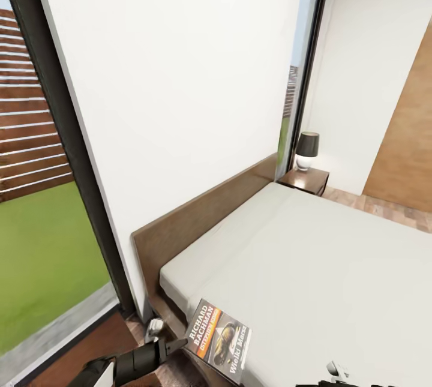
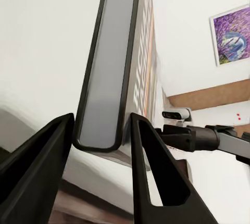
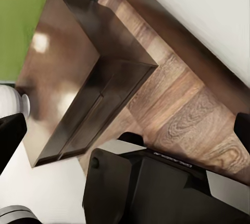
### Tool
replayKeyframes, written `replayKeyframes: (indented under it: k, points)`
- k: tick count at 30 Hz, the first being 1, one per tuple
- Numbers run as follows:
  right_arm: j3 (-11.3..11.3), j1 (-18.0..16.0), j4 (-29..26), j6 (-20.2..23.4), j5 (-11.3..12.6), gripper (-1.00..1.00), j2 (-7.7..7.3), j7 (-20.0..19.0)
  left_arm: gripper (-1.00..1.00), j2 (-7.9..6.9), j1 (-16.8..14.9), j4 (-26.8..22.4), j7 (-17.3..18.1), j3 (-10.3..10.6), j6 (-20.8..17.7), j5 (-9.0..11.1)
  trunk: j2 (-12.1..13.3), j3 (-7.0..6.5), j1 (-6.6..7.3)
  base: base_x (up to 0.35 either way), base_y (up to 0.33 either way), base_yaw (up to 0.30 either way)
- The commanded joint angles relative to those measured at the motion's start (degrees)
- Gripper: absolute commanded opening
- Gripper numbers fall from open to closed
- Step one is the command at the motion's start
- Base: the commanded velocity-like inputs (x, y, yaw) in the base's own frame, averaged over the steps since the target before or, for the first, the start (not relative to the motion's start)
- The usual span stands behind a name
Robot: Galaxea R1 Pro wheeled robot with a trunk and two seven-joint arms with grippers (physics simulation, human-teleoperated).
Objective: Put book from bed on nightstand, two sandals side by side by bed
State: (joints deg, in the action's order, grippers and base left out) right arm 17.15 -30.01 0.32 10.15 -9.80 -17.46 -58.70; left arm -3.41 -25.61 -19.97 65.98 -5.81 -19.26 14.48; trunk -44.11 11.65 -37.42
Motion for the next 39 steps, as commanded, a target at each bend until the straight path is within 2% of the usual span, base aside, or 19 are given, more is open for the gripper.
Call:
replayKeyframes:
  k: [1,39]
  points:
    - [0.51,-0.05,0.03,0.4,-0.4,1.0,-0.01,-0.19,-1.0,0.02,-0.05,0.05,0.16,-0.19,-0.62,0.2,-0.07,0.11,-0.01,0.0,0.0,0.279]
    - [0.51,-0.05,-0.05,0.4,-0.4,1.0,-0.03,-0.31,-1.0,0.07,-0.05,0.19,0.2,-0.17,-0.6,0.2,-0.07,1.04,-0.01,0.0,0.0,0.279]
